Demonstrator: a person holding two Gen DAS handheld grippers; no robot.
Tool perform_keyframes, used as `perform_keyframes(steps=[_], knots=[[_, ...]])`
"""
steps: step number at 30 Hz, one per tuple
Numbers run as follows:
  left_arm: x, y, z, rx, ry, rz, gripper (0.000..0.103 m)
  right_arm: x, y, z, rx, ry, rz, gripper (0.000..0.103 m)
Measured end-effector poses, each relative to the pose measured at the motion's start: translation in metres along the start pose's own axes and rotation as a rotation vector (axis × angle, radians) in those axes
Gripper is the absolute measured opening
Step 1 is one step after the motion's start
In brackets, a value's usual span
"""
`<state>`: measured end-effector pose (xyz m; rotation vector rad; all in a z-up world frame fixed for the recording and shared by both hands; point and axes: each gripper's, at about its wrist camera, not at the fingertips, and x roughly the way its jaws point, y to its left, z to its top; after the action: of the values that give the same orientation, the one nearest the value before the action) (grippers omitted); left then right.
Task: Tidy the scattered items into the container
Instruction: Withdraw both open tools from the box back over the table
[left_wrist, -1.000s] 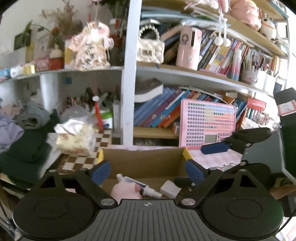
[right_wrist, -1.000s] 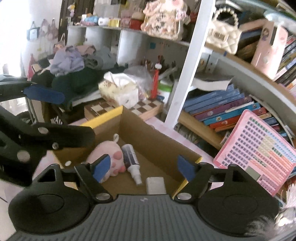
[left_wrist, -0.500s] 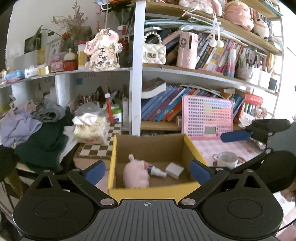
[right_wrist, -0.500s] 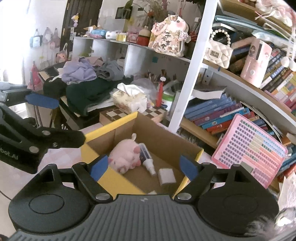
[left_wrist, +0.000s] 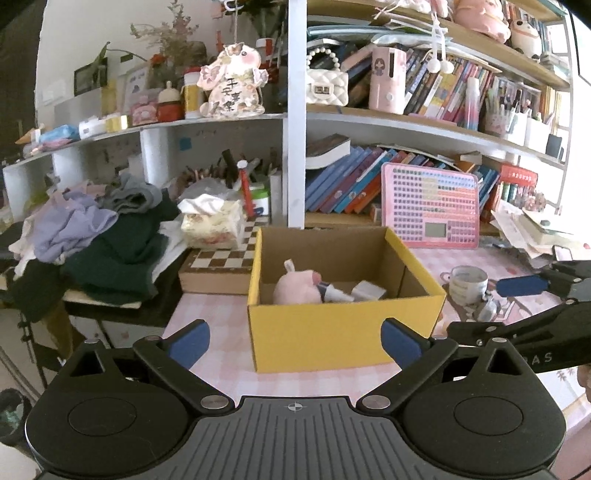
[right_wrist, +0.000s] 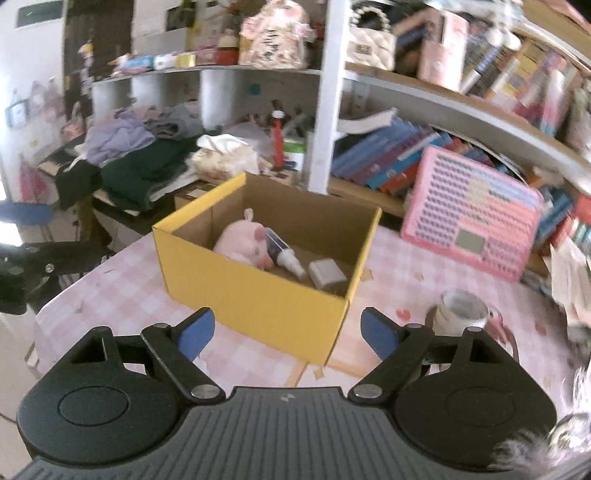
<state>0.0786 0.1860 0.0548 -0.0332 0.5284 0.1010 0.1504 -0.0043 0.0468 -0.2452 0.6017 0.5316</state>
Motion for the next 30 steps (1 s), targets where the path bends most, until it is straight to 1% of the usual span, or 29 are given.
perform_keyframes(steps=[3, 8, 13, 14, 18, 22, 25, 30], knots=[[-0.003, 0.000, -0.009, -0.009, 0.014, 0.002, 0.100, -0.004, 0.004, -0.012, 0.025, 0.005, -0.016, 0.086], [-0.005, -0.007, -0.024, -0.002, 0.043, -0.003, 0.101, -0.007, 0.013, -0.031, 0.031, 0.031, -0.037, 0.086], [-0.010, -0.013, -0.038, 0.036, 0.064, -0.013, 0.101, -0.013, 0.024, -0.048, 0.073, 0.045, -0.035, 0.087], [-0.010, -0.014, -0.041, 0.050, 0.067, -0.012, 0.101, -0.013, 0.026, -0.052, 0.073, 0.053, -0.032, 0.089], [-0.012, -0.019, -0.051, 0.098, 0.081, -0.001, 0.101, -0.015, 0.031, -0.064, 0.069, 0.088, -0.048, 0.089], [-0.016, -0.022, -0.063, 0.091, 0.107, -0.023, 0.101, -0.021, 0.034, -0.076, 0.093, 0.102, -0.061, 0.090], [-0.017, -0.025, -0.073, 0.098, 0.132, -0.040, 0.101, -0.023, 0.041, -0.084, 0.078, 0.120, -0.075, 0.091], [-0.014, -0.029, -0.080, 0.120, 0.175, -0.023, 0.101, -0.030, 0.043, -0.092, 0.079, 0.125, -0.093, 0.091]])
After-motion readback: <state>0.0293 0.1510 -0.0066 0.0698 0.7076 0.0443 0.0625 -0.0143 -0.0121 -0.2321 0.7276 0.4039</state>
